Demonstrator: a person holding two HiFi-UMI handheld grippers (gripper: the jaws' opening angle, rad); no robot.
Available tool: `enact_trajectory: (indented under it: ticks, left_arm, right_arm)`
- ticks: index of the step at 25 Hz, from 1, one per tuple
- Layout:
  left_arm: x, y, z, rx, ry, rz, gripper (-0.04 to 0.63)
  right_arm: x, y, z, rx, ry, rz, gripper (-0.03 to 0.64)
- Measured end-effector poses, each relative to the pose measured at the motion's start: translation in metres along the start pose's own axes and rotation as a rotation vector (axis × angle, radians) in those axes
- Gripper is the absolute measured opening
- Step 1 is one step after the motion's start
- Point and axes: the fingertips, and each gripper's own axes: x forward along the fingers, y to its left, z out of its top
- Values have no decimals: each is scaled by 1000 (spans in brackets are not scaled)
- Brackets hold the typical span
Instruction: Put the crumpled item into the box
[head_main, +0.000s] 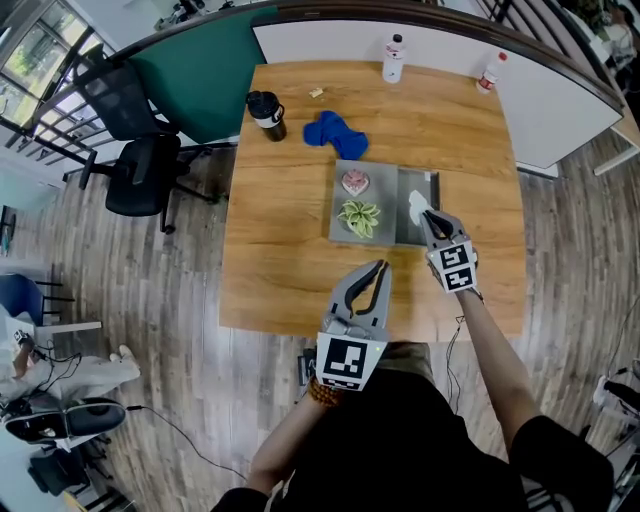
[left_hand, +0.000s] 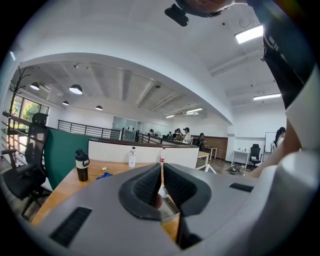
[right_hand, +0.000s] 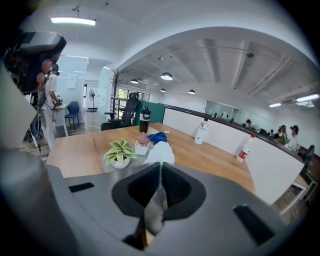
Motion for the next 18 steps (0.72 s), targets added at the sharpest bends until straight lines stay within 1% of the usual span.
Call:
enact_trajectory:
  ticks: [5,9,13,18]
  left_arm:
    - [4,4,-4,3,22,14,34]
    - [10,4,-9,8,41,13,32]
    - [14,7,-15,11,68,19,34]
    - [20,7,-15,17,82,17,32]
  right_arm:
    - [20,-4,-11,-95,37,24,21]
    - [37,-11,-27,-102,72,33,23]
    - [54,-13,-43,-88,106,40,23]
    - [70,-19,-63,-89,149,43,23]
